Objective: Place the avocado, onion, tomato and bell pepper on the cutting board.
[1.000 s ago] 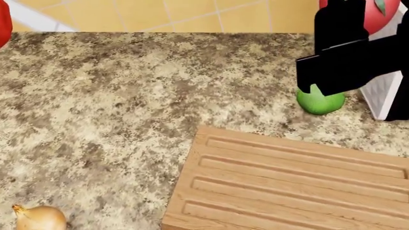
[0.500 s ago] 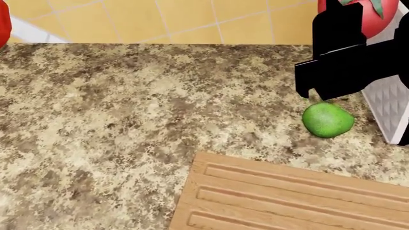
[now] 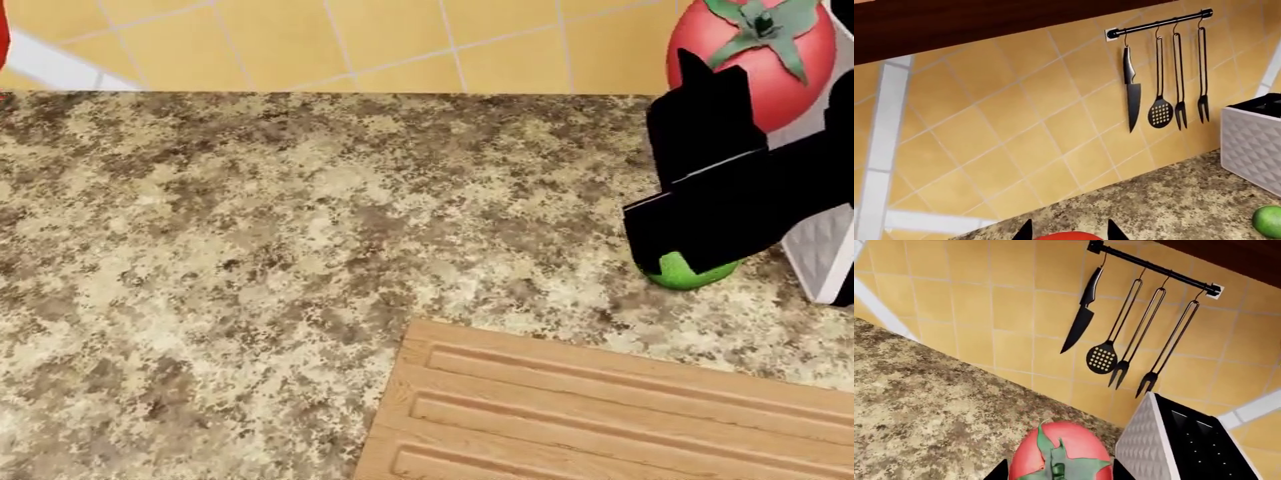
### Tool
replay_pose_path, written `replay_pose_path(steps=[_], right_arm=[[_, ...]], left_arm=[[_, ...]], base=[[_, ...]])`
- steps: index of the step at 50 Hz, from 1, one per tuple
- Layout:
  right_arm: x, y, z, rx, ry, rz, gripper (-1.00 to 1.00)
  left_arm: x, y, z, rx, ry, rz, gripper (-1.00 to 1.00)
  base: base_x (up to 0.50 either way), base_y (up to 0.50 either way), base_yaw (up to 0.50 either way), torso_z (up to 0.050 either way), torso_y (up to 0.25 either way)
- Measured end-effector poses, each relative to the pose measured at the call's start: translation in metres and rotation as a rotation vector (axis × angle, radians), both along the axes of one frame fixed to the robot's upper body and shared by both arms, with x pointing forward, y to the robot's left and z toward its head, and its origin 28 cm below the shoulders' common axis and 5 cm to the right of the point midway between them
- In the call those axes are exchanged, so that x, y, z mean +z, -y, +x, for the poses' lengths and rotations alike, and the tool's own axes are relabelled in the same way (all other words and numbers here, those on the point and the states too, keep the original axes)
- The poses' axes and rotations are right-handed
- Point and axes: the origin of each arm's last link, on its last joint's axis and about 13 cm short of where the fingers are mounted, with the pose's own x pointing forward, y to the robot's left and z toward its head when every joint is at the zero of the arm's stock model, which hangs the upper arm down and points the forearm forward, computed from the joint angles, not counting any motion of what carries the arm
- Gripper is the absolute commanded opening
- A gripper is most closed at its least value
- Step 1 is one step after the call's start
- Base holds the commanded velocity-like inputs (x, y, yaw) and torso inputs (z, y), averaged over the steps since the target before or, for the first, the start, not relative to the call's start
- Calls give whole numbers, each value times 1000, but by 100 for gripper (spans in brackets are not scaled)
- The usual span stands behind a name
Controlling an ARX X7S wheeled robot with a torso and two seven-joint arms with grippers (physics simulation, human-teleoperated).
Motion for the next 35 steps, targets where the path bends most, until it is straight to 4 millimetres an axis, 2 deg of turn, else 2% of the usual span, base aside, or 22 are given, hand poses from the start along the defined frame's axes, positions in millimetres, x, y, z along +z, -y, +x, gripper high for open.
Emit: replay_pose_path(steps=[15, 35], right_arm=[[2, 10, -14, -2, -91, -43, -100], [-13, 34, -20, -42, -214, -3, -100]], left_arm=[[3, 0, -1, 6, 11, 1, -100], [3, 1, 1, 8, 13, 3, -100]], base=[[0, 0, 0, 1, 1], [0, 0, 0, 0, 0]])
